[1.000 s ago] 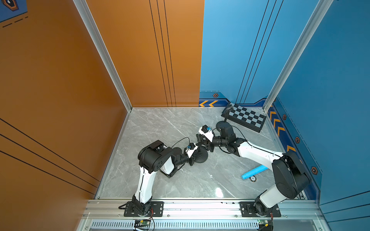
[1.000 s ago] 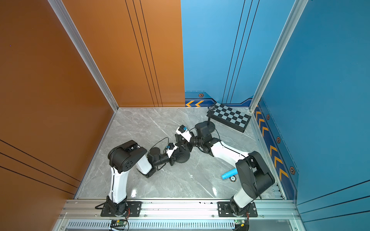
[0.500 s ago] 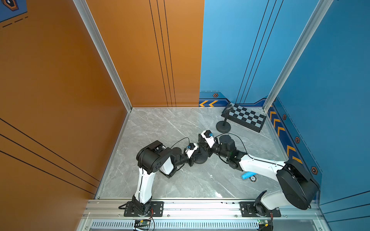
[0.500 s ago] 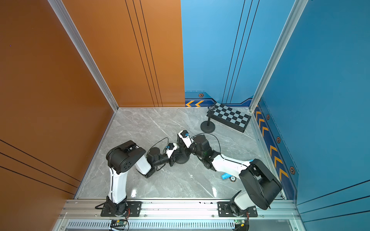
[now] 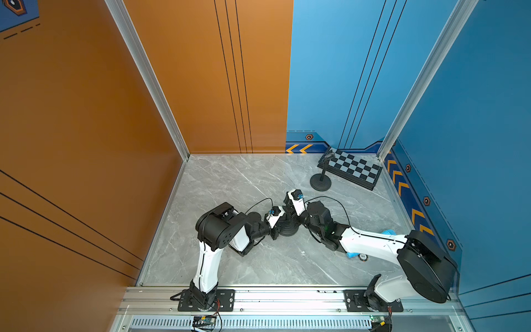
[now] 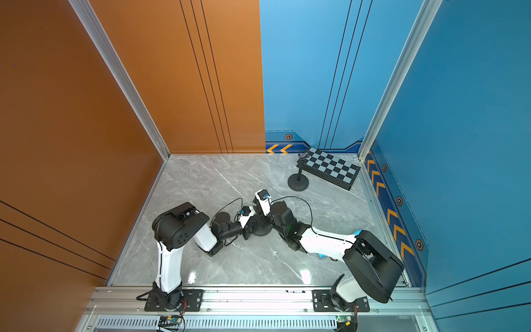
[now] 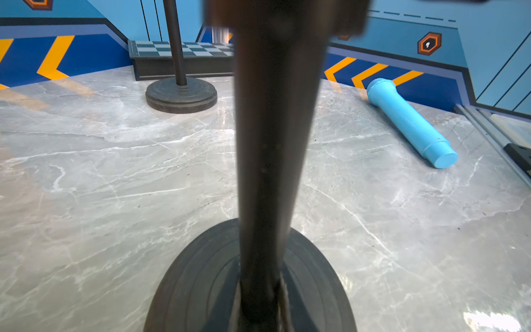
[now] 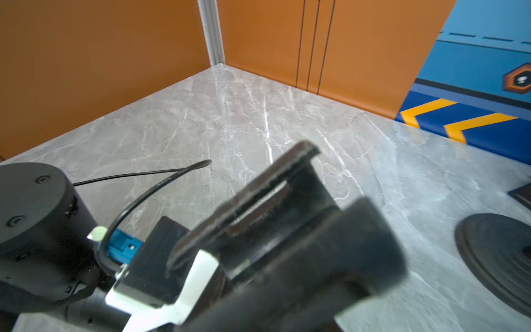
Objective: Assemble a microphone stand
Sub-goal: Screw the microphone stand pole into the microphone stand base.
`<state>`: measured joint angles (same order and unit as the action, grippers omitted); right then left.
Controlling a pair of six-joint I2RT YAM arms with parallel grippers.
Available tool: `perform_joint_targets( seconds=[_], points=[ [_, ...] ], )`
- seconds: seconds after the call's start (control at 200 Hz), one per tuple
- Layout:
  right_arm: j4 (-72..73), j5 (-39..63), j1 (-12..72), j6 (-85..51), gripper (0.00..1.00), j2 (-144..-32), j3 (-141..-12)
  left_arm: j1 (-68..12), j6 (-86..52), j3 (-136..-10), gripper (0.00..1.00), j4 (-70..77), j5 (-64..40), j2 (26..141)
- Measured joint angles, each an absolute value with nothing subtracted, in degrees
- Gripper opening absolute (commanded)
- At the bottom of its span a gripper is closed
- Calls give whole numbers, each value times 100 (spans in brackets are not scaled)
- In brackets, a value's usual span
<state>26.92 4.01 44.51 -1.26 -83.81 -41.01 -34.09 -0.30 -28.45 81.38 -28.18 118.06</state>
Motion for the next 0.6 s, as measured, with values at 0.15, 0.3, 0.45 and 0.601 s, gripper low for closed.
perform_joint_targets(
  seconds=[0.15, 0.3, 0.45, 0.601],
  points=[
    [1796, 1874, 3938, 517, 41, -8309, -4491, -3409, 45, -2823, 6, 8158, -2836, 11806],
    [1234, 2705, 3610, 932, 40, -8313, -4709, -3409, 104, -2823, 5, 8158, -2864, 11806],
    [932, 3052, 3492, 1166, 35, -8390, -4901, -3406, 130, -2818, 5, 8160, -2895, 11806],
    [1007, 2991, 3468, 1267, 13, -8514, -4956, -3395, 62, -2814, 7, 8162, -2919, 11806]
  ],
)
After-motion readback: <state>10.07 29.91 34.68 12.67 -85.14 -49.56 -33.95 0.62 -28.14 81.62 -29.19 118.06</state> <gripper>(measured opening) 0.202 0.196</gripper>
